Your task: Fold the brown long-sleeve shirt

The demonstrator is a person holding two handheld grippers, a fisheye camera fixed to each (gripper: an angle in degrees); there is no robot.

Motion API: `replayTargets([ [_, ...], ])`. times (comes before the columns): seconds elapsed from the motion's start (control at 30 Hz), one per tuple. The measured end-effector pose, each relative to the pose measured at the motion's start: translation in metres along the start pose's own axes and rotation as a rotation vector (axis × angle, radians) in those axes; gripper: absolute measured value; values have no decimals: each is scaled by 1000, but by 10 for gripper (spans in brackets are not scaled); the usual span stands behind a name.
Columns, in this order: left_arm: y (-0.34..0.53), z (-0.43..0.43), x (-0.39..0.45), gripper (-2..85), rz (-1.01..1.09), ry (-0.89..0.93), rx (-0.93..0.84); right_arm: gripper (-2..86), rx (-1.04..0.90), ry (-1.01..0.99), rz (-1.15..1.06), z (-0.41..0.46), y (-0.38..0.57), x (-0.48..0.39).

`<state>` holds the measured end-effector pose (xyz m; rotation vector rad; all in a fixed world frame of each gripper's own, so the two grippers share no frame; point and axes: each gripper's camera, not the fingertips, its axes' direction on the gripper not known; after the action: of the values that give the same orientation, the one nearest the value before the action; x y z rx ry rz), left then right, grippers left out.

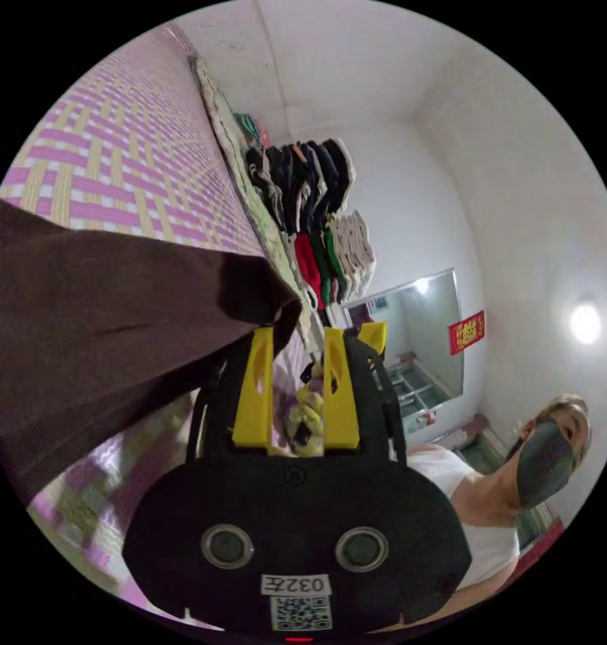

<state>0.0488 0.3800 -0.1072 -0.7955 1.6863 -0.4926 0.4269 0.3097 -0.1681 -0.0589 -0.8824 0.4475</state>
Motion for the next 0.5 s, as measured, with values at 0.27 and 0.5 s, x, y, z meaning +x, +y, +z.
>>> replayTargets([
  [0.27, 94, -154, 81, 74, 94, -481, 356, -10, -75, 77, -1, 24, 4, -4],
  [0.5, 207, -278, 117, 59, -181, -1015, 761, -10, -165, 147, -28, 63, 15, -11],
])
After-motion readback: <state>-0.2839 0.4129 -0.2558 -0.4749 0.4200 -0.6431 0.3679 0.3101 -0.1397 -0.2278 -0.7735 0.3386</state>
